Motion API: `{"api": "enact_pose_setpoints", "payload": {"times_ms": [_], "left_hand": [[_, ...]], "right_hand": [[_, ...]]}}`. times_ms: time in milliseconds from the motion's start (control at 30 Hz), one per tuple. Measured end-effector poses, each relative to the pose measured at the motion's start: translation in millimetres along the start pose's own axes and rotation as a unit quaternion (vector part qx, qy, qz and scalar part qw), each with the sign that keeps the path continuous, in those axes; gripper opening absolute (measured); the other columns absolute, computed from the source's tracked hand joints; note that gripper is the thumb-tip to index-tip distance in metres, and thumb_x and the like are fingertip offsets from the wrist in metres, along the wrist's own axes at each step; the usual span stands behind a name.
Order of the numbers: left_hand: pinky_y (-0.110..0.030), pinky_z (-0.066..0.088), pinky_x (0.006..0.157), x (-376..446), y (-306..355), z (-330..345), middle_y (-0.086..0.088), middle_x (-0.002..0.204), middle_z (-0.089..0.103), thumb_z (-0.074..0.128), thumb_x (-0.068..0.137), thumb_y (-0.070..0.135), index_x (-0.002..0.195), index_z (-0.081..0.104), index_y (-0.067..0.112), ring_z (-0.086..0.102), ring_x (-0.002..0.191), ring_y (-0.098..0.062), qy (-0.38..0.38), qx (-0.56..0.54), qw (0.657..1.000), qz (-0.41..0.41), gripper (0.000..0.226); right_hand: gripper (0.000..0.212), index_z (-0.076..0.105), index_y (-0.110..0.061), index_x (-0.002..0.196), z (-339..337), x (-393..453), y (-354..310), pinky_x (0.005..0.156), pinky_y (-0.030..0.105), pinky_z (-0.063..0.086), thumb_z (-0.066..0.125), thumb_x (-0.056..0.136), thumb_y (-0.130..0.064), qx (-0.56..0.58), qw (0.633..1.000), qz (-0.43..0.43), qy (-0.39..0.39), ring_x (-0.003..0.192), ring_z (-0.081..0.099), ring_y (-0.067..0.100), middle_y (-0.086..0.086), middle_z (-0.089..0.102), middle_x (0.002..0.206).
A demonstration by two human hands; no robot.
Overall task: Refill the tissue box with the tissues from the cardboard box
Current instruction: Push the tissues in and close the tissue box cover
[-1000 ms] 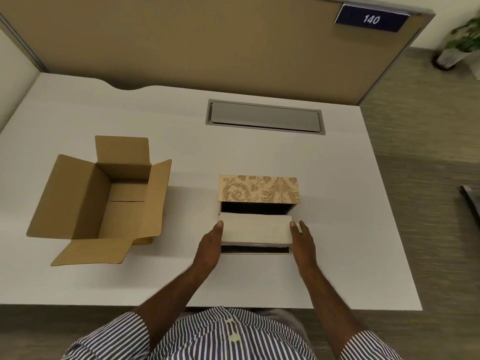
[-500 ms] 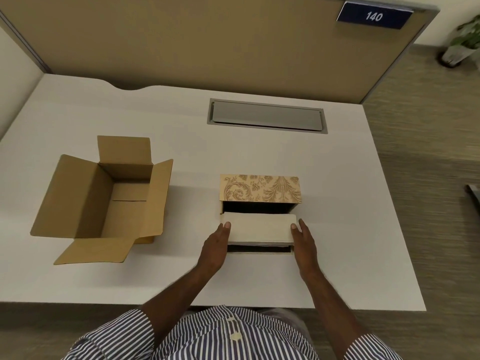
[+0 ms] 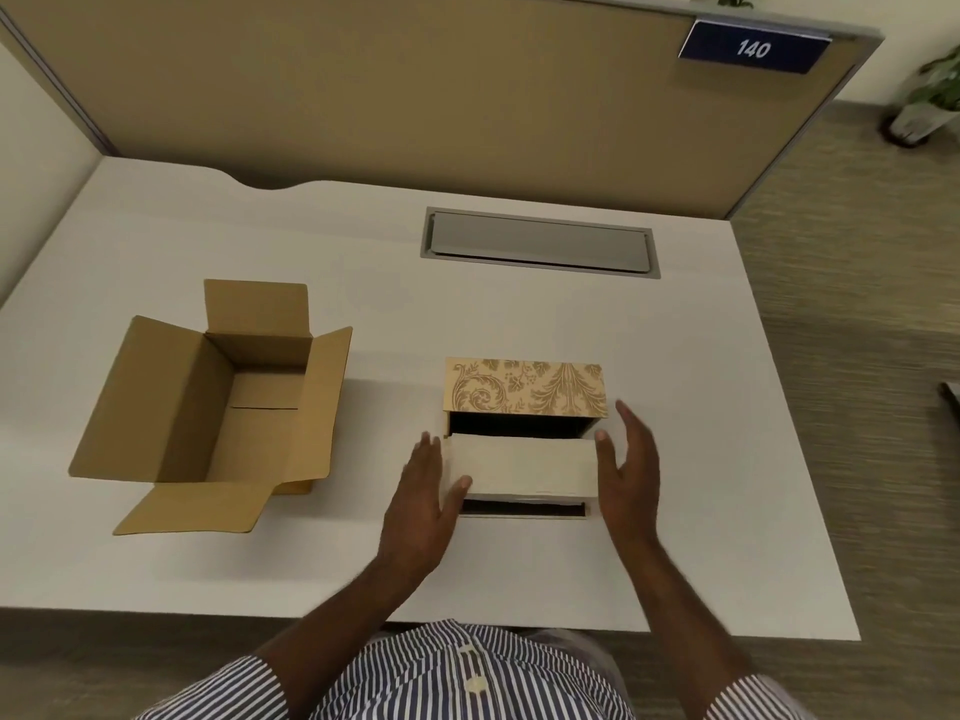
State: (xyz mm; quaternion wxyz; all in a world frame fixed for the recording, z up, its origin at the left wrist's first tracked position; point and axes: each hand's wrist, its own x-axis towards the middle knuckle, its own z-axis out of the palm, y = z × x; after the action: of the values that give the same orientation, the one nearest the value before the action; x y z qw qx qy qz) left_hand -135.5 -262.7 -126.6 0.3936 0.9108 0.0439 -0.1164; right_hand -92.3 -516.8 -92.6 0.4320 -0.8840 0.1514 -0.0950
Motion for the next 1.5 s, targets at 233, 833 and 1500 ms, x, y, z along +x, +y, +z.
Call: {"api": "enact_pose_setpoints", "payload": {"times_ms": [233,833,1500], "left_hand": [[-0.048,-0.009,0.125,0,4,5,-0.011,0.168,-0.004,0.002,0.095,0.073,0.159,0.005,0.01,-0.007,0.155,-0.026,-0.109,0.349,0.903,0.223,0.09],[-0.054,0.0,0.127,-6,0,23,-0.016,0.166,0.019,0.018,0.096,0.073,0.158,0.02,0.006,0.014,0.154,-0.033,-0.093,0.377,0.901,0.194,0.091],[-0.054,0.009,0.126,10,6,-4,-0.019,0.168,0.005,0.026,0.104,0.051,0.158,0.013,0.002,0.005,0.156,-0.034,0.049,0.223,0.939,0.256,0.074]], "right_hand": [[0.061,0.037,-0.017,0.155,38,105,-80,0.124,0.049,0.019,0.044,0.104,-0.05,-0.259,0.917,-0.202,-0.225,0.149,0.033,0.025,0.009,0.037,0.161],[0.045,0.054,-0.026,0.142,27,20,-45,0.12,0.049,0.026,0.057,0.1,-0.04,-0.331,0.89,-0.223,-0.219,0.135,0.05,0.021,-0.001,0.057,0.145],[0.047,0.053,-0.015,0.146,27,-51,14,0.112,0.052,0.042,0.05,0.1,-0.018,-0.356,0.866,-0.335,-0.108,0.142,0.046,0.031,0.012,0.049,0.153]]}}
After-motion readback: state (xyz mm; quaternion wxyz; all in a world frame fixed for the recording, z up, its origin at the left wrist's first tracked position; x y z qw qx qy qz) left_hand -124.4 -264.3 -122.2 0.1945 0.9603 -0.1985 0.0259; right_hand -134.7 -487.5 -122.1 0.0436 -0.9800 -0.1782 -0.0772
